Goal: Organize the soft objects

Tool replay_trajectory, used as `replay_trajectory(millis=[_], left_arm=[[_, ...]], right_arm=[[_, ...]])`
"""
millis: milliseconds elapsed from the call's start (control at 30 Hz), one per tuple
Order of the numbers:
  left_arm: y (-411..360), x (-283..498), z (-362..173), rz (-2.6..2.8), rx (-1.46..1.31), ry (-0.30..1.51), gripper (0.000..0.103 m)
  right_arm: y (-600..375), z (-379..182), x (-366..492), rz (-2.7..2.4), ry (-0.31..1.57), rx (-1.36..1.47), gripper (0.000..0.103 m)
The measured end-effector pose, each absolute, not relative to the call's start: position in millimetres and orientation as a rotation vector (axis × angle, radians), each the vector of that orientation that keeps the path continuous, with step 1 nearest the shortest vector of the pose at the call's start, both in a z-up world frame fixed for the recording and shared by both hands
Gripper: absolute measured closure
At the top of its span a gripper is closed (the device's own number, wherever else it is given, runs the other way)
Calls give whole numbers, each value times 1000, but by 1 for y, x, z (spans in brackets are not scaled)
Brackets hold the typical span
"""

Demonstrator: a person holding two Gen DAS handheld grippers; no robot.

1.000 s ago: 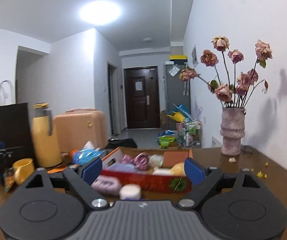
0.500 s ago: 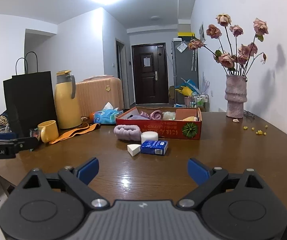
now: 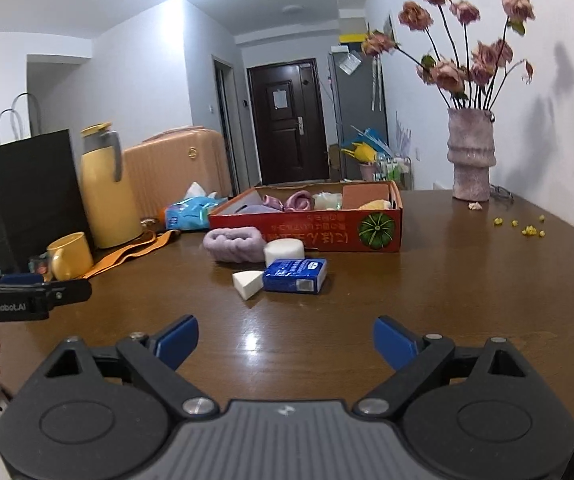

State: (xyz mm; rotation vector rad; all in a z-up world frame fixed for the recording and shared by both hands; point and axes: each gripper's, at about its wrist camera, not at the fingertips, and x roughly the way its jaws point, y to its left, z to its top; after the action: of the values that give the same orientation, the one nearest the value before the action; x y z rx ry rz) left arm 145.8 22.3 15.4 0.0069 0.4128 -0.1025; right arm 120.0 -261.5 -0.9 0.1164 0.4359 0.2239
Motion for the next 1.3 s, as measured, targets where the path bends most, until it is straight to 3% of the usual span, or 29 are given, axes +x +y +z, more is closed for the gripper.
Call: replay_trajectory(millis=[167, 200, 433, 667, 733, 767, 833, 1000, 1300], left_arm=[[27, 211, 20, -96, 2, 399, 1], [27, 231, 20, -103, 6, 401, 2], [30, 359, 7, -150, -22, 532, 38], [35, 427, -19, -240, -97, 641, 39], [35, 432, -24, -264, -105, 648, 44], [35, 433, -26, -279, -113, 650, 60], [34, 436, -31, -317, -128, 678, 82], [34, 416, -25, -303, -110, 655, 91], [22, 299, 6, -366, -175, 582, 91]], right_arm=[[-254, 2, 180, 271, 459, 116, 18], [-252, 2, 195, 281, 465, 121, 24], [-230, 1, 320, 358, 528, 190, 50], [-204, -16, 402, 391, 587, 208, 59], [-198, -23, 413, 409, 601, 208, 65], [-194, -26, 418, 411, 607, 206, 66], [-187, -32, 427, 422, 621, 200, 84], [-175, -40, 429, 438, 623, 178, 95], [-194, -10, 305, 486, 476, 85, 95]])
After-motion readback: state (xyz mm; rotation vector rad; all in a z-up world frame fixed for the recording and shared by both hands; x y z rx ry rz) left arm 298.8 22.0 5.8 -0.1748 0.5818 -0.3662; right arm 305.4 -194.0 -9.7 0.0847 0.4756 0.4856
